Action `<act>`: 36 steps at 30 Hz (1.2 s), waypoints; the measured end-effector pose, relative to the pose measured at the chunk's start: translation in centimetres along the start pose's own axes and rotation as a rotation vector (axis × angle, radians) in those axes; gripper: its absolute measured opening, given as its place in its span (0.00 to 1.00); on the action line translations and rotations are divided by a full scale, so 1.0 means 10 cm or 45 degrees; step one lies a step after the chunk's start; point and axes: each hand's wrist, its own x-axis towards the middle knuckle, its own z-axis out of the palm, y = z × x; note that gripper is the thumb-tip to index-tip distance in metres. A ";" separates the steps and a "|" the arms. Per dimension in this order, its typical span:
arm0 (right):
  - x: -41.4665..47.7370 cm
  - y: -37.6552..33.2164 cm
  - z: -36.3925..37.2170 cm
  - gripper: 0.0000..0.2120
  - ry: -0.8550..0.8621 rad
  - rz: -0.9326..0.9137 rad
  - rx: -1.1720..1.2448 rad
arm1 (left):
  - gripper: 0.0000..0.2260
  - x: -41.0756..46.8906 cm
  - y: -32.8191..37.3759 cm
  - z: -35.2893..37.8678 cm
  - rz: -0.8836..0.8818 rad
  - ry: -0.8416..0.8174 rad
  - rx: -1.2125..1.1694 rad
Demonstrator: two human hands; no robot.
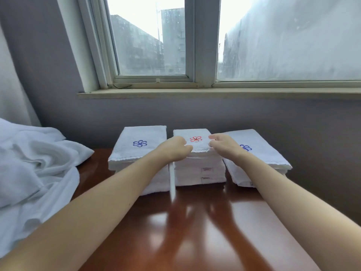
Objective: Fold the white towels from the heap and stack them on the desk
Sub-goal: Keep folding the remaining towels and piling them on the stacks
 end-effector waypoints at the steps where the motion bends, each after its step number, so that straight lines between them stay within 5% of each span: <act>1: -0.09 -0.06 -0.01 0.21 0.023 -0.053 -0.054 | 0.16 -0.09 -0.03 -0.01 0.050 0.024 -0.021; 7: -0.67 -0.58 0.14 0.24 0.028 -0.455 -0.353 | 0.26 -0.84 -0.33 -0.21 0.184 0.283 -0.040; 15: -1.25 -1.52 0.86 0.27 -0.309 -0.778 -0.800 | 0.25 -1.98 -1.25 -0.52 -0.087 0.223 0.066; 31: -1.70 -2.86 2.83 0.28 -0.602 -1.111 -0.680 | 0.34 -3.71 -3.30 -0.99 -0.792 0.274 0.142; 36: -1.76 -2.93 3.26 0.28 -0.711 -1.104 -0.610 | 0.29 -3.82 -3.54 -0.88 -0.734 0.389 0.060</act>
